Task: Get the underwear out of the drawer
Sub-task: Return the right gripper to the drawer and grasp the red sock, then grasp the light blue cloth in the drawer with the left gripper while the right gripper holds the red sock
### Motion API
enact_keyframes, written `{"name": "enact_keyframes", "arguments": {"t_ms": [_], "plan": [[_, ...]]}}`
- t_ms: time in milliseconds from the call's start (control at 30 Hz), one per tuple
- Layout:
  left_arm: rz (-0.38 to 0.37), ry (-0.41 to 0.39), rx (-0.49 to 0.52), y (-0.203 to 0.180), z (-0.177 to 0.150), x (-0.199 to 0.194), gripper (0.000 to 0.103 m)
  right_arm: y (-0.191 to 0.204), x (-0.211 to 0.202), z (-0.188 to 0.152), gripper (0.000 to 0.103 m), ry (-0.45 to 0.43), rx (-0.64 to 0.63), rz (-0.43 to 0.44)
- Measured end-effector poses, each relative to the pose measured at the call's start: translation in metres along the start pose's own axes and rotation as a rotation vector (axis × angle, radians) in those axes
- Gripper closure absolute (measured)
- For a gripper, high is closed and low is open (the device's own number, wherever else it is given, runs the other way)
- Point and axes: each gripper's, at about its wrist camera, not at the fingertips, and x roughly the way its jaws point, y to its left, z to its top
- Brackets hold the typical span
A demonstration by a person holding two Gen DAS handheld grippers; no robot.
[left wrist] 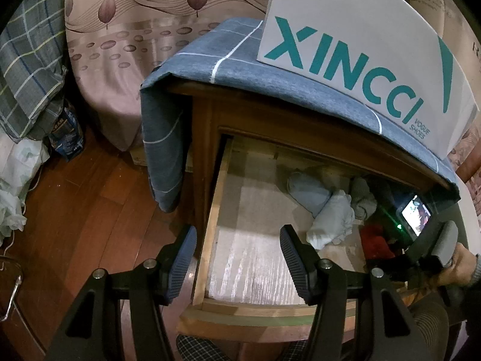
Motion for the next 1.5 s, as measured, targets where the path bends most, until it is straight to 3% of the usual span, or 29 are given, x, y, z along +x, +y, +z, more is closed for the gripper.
{"name": "enact_keyframes", "arguments": {"t_ms": [300,533,700,867,933,1033,1233,1500], "plan": [[0.008,0.005,0.014,-0.003,-0.001,0.001,0.044,-0.005,-0.013,-0.027,0.076,-0.058,0.068,0.066],[0.022,0.019,0.055,-0.012,-0.002,0.004,0.044,-0.012,-0.047,-0.046,0.077,-0.177,0.184,0.140],[-0.007,0.056,0.107,-0.025,-0.002,0.009,0.044,-0.019,-0.070,-0.073,0.077,-0.282,0.343,0.217],[-0.078,0.099,0.265,-0.058,-0.006,0.016,0.044,-0.029,-0.082,-0.088,0.077,-0.363,0.444,0.233],[-0.118,0.152,0.359,-0.075,-0.006,0.026,0.044,-0.029,-0.085,-0.089,0.077,-0.382,0.456,0.237],[-0.114,0.193,0.484,-0.097,-0.006,0.039,0.044,-0.032,-0.081,-0.088,0.077,-0.381,0.478,0.263],[-0.136,0.267,0.604,-0.125,0.006,0.072,0.044,-0.051,-0.080,-0.101,0.077,-0.387,0.545,0.334],[-0.103,0.371,0.888,-0.158,-0.009,0.117,0.044,-0.056,-0.077,-0.106,0.077,-0.389,0.585,0.376]]}}
